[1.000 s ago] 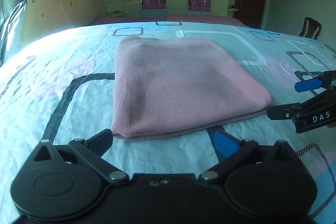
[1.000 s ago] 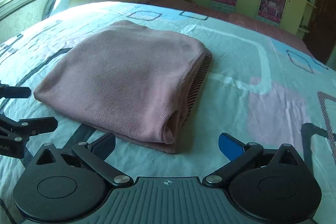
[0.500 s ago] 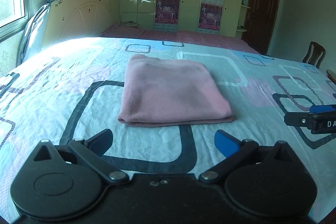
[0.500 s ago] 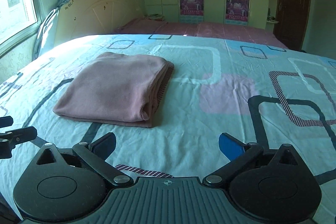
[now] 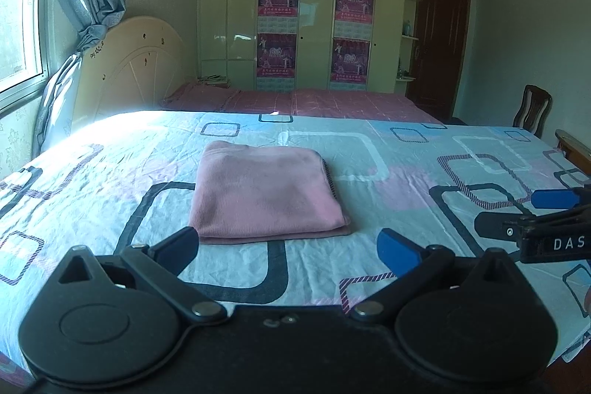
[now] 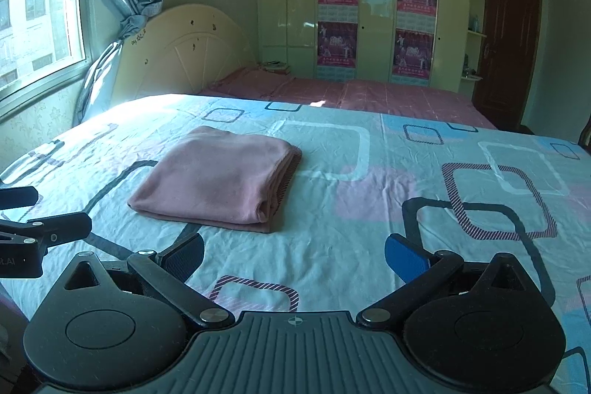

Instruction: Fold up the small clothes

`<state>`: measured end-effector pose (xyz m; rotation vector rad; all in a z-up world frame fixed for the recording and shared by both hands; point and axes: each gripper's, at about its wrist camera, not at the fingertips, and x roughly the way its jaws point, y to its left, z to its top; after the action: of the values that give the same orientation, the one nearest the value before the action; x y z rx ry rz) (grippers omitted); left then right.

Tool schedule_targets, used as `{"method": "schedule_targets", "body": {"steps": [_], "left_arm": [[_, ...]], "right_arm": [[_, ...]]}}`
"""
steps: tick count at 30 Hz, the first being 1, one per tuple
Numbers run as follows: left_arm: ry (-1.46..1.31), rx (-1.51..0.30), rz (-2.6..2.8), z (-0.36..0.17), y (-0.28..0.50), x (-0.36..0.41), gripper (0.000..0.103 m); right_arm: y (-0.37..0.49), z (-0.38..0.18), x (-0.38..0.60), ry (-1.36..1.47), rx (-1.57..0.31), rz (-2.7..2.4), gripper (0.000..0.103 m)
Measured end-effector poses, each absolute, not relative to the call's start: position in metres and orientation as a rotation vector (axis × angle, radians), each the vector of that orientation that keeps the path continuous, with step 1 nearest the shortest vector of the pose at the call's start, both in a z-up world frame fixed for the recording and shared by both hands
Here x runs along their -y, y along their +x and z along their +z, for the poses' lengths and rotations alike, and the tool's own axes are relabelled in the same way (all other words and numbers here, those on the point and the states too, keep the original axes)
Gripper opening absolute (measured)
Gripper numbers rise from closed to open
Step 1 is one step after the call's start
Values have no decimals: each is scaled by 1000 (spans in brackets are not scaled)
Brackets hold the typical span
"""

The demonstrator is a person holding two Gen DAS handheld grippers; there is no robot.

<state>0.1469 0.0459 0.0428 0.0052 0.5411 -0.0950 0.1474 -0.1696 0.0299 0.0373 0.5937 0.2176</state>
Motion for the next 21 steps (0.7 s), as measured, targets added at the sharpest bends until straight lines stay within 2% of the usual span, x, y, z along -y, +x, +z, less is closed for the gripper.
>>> {"method": "schedule_targets", "body": {"steps": [21], "left_arm": [[-3,-493,-109,53,124,-32,103]], "right_arm": [[121,46,184,44,-546,219,103]]}}
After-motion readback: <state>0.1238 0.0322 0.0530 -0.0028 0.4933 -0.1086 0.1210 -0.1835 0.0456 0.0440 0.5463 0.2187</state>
